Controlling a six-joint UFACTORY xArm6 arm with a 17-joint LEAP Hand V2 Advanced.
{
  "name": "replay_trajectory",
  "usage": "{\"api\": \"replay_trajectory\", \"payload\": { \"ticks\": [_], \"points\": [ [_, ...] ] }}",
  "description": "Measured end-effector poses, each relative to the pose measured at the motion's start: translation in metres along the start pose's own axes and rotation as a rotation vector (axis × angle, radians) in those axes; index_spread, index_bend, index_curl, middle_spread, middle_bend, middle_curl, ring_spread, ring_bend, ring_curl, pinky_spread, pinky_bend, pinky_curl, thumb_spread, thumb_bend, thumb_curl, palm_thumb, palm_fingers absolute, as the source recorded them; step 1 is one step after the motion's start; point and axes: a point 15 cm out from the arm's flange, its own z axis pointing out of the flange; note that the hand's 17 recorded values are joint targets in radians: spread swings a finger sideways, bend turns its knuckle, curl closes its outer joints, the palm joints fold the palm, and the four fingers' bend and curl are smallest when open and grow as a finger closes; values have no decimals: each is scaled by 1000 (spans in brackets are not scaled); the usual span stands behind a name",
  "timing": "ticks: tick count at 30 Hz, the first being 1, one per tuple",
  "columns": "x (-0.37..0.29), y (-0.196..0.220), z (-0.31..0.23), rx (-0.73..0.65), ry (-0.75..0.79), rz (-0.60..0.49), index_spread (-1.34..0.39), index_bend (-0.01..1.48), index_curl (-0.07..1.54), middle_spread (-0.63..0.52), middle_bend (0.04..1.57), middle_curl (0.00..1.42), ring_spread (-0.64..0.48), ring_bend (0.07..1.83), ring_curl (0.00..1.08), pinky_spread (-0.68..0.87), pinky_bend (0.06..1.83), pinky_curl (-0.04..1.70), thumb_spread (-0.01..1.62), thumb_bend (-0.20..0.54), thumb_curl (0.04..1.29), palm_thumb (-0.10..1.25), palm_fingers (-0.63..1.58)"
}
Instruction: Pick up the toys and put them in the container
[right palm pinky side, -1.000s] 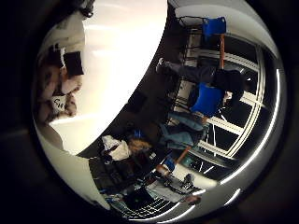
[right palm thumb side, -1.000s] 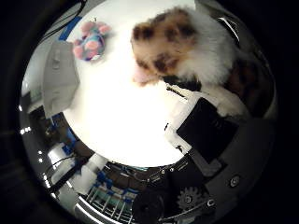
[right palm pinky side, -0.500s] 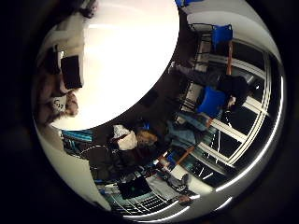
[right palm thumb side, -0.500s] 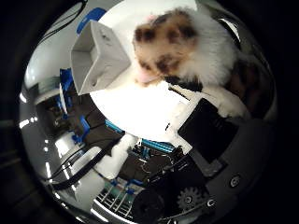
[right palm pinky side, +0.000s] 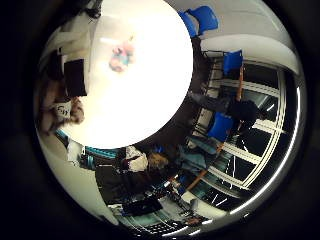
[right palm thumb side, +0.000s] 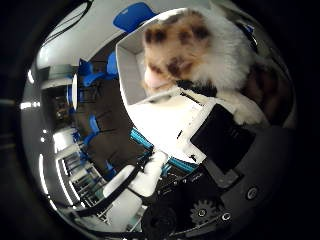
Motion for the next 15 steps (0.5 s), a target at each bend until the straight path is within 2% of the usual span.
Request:
{"api": "replay_trajectory", "payload": {
  "ticks": [12,15],
  "points": [
    [-94,-77,-4,78,31,-71,-382,945,1131,-335,1117,1223,-296,1331,961,-207,1372,991,1317,-8,494,1008,905],
    [-112,-88,-2,98,-5,-77,-383,942,1132,-335,1114,1224,-297,1328,962,-207,1370,991,1311,-9,498,1005,908]
  ]
}}
